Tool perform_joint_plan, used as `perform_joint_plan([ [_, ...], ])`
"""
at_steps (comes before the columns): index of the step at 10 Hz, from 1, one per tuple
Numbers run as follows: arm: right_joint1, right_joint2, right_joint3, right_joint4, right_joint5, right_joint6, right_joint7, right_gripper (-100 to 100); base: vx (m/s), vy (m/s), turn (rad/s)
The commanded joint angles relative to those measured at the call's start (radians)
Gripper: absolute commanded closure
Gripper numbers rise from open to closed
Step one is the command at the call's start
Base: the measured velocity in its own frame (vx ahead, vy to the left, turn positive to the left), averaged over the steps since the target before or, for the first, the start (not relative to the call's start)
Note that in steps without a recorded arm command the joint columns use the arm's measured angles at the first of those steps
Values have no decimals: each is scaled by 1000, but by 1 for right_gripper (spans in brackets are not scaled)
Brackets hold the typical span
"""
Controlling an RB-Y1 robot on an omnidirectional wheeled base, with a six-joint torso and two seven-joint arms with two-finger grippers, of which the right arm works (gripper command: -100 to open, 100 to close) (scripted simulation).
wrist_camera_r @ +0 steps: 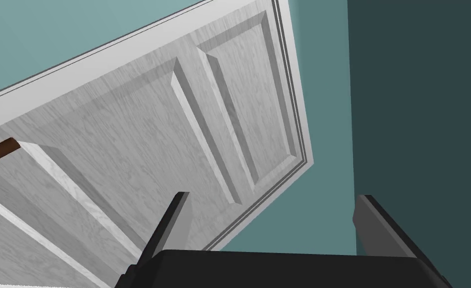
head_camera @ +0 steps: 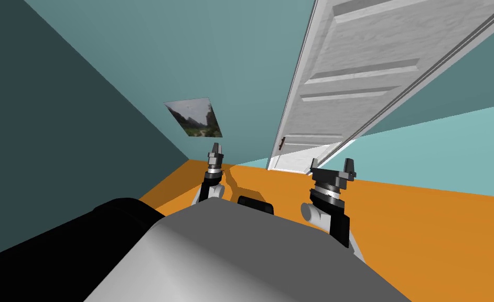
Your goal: Pull the door open
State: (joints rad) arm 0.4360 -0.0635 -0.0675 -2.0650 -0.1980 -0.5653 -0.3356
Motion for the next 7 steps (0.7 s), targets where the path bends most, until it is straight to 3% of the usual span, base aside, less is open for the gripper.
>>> perform_joint_plan([
  [1,-5,-4,0,32,-14,-7,-32,-100,84,-45,115],
  [7,-30,-17,-3,170,-71,-41,-150,-100,85,-59,148],
])
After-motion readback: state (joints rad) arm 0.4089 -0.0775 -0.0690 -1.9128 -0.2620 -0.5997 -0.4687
